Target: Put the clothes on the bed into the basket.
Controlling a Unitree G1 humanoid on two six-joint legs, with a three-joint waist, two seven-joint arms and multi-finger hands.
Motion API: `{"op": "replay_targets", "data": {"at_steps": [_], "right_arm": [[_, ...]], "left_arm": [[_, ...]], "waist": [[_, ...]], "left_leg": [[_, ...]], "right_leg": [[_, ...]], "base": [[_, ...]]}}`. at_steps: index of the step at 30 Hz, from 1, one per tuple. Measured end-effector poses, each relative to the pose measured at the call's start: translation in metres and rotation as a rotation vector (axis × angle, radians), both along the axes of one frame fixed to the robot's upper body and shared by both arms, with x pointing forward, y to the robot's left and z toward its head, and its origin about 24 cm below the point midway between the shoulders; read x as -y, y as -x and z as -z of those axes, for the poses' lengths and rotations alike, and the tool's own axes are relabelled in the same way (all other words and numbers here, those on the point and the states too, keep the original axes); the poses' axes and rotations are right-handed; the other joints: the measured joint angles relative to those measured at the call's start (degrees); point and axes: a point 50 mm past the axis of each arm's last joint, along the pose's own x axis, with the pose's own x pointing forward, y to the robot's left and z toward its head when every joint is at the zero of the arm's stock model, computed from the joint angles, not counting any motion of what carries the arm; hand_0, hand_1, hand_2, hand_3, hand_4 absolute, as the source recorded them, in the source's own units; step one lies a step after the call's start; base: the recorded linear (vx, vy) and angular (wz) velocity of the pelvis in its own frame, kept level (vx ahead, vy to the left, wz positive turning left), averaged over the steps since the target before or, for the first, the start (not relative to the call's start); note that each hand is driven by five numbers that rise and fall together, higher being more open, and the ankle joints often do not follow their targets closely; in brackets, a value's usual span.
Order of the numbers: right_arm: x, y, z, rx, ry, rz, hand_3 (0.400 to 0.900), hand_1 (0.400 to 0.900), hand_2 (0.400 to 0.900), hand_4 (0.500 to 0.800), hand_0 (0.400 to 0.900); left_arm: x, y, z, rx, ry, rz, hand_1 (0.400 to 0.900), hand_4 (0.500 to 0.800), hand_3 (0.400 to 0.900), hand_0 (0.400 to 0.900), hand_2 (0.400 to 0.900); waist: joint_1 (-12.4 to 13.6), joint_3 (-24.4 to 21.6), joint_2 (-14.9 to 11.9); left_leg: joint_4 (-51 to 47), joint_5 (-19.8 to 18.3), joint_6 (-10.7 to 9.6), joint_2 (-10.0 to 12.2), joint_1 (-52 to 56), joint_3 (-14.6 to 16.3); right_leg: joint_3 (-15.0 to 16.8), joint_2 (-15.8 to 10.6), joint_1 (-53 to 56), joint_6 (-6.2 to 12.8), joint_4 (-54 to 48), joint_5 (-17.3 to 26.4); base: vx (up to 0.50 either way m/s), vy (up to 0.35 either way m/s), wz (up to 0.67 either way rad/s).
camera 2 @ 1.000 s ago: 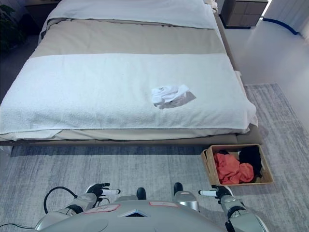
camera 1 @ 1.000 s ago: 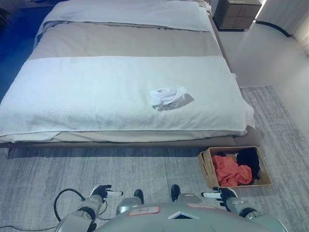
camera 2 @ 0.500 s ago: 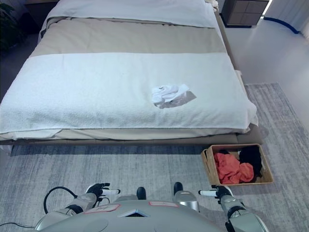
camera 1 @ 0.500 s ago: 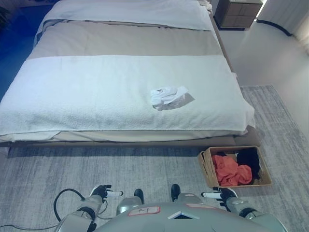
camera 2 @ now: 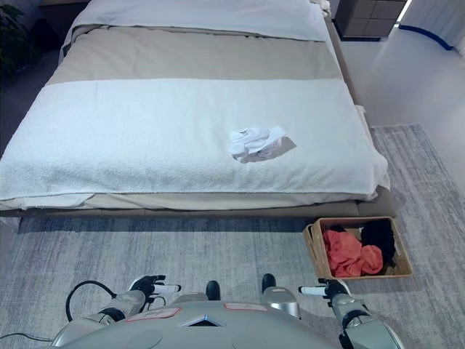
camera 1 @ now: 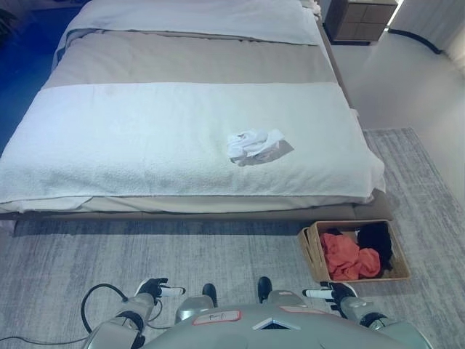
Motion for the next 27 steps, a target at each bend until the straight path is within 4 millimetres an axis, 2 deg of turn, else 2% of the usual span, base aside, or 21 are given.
{"op": "replay_targets", "data": {"at_steps": [7,12,15,16,17,19,20,22,24,26,27], "right_arm": [[0.0,0.0,0.0,0.001,0.0,0.0,0.9,0.9,0.9,0.8,0.9],[0.003,-0.003,-0.001,0.011,0.006,-0.001,0.9,0.9,0.9,0.8,0.9],[0.004,-0.015,-0.004,0.039,0.01,-0.009,0.9,0.9,0.9,0.8,0.9],[0.004,-0.02,-0.005,0.05,0.011,-0.013,0.9,0.9,0.9,0.8,0.9],[0.005,-0.023,-0.006,0.059,0.015,-0.014,0.9,0.9,0.9,0.8,0.9],[0.006,-0.03,-0.007,0.073,0.019,-0.018,0.9,0.9,0.9,0.8,0.9],[0.007,-0.031,-0.008,0.077,0.023,-0.017,0.9,0.9,0.9,0.8,0.9],[0.013,-0.032,-0.01,0.084,0.04,-0.017,0.9,0.9,0.9,0.8,0.9],[0.019,-0.033,-0.013,0.089,0.057,-0.019,0.9,0.9,0.9,0.8,0.9],[0.023,-0.038,-0.015,0.103,0.073,-0.019,0.9,0.9,0.9,0.8,0.9],[0.024,-0.038,-0.016,0.102,0.079,-0.016,0.9,0.9,0.9,0.8,0.9]], "left_arm": [[0.0,-0.001,0.0,0.005,0.0,0.001,0.9,0.8,0.9,0.9,0.9],[0.001,-0.004,0.0,0.012,0.005,0.003,0.9,0.8,0.9,0.9,0.9],[0.002,-0.009,-0.001,0.018,0.008,0.004,0.9,0.8,0.9,0.9,0.9],[0.003,-0.018,-0.003,0.039,0.01,0.008,0.9,0.8,0.9,0.9,0.9],[0.003,-0.018,-0.002,0.035,0.013,0.001,0.9,0.8,0.9,0.9,0.9],[0.005,-0.033,-0.006,0.071,0.019,-0.001,0.9,0.8,0.9,0.9,0.9],[0.005,-0.031,-0.005,0.065,0.023,-0.006,0.9,0.8,0.9,0.9,0.9],[0.009,-0.03,-0.004,0.061,0.033,-0.004,0.9,0.8,0.9,0.9,0.9],[0.01,-0.028,-0.003,0.053,0.038,-0.004,0.9,0.8,0.9,0.9,0.9],[0.014,-0.028,-0.002,0.047,0.042,0.019,0.9,0.8,0.9,0.9,0.9],[0.016,-0.028,-0.002,0.048,0.045,0.028,0.9,0.8,0.9,0.9,0.9]], "waist": [[0.0,0.4,0.6],[0.0,1.8,1.9],[0.2,4.4,2.3],[0.2,5.4,2.1],[0.4,6.3,2.4],[0.2,7.8,1.5],[0.3,7.7,1.6],[0.0,7.7,1.7],[0.1,7.8,1.9],[0.0,8.2,2.1],[0.2,8.5,2.2]], "left_leg": [[0.0,0.0,0.1,0.4,-1.1,-1.7],[2.2,0.7,-0.7,1.2,-2.6,-3.5],[8.8,1.4,-2.2,0.9,-6.1,-5.2],[11.4,1.9,-3.2,0.3,-7.6,-5.9],[14.0,3.3,-5.3,0.1,-9.8,-6.8],[17.6,4.7,-7.5,-0.7,-12.7,-7.6],[17.0,4.4,-7.1,-0.3,-13.6,-6.6],[14.9,4.1,-6.8,-0.4,-13.9,-4.7],[9.0,3.2,-5.8,-0.7,-12.9,-4.9],[4.0,3.2,-5.8,0.0,-12.7,-5.5],[1.8,3.2,-5.8,0.4,-12.6,-5.6]], "right_leg": [[-1.1,0.4,0.1,-0.65,0.0,-0.5],[-2.6,1.6,-0.2,-0.93,0.1,-1.0],[-3.6,1.9,0.1,-1.37,0.1,-1.3],[-3.6,1.2,0.1,-1.69,0.0,-1.5],[-3.6,1.7,0.0,-1.84,0.1,-1.7],[-4.5,0.8,-0.3,-2.53,0.0,-2.1],[-5.4,0.8,-0.3,-4.24,0.1,-2.6],[-6.6,0.7,-0.7,-5.88,0.1,-3.4],[-6.1,0.7,-2.2,-5.93,1.2,-3.5],[-5.7,1.0,-2.6,-5.95,0.6,-3.5],[-4.3,1.0,-2.6,-5.91,0.3,-3.4]], "base": [[-0.03,-0.091,0.23],[-0.02,-0.132,0.14],[-0.06,-0.128,0.19],[-0.03,-0.111,0.41],[0.0,-0.085,0.45],[0.04,-0.045,0.28],[0.05,-0.022,0.06],[0.14,0.012,-0.19],[0.19,0.044,-0.32],[0.22,0.082,-0.49],[0.24,0.105,-0.58]]}}
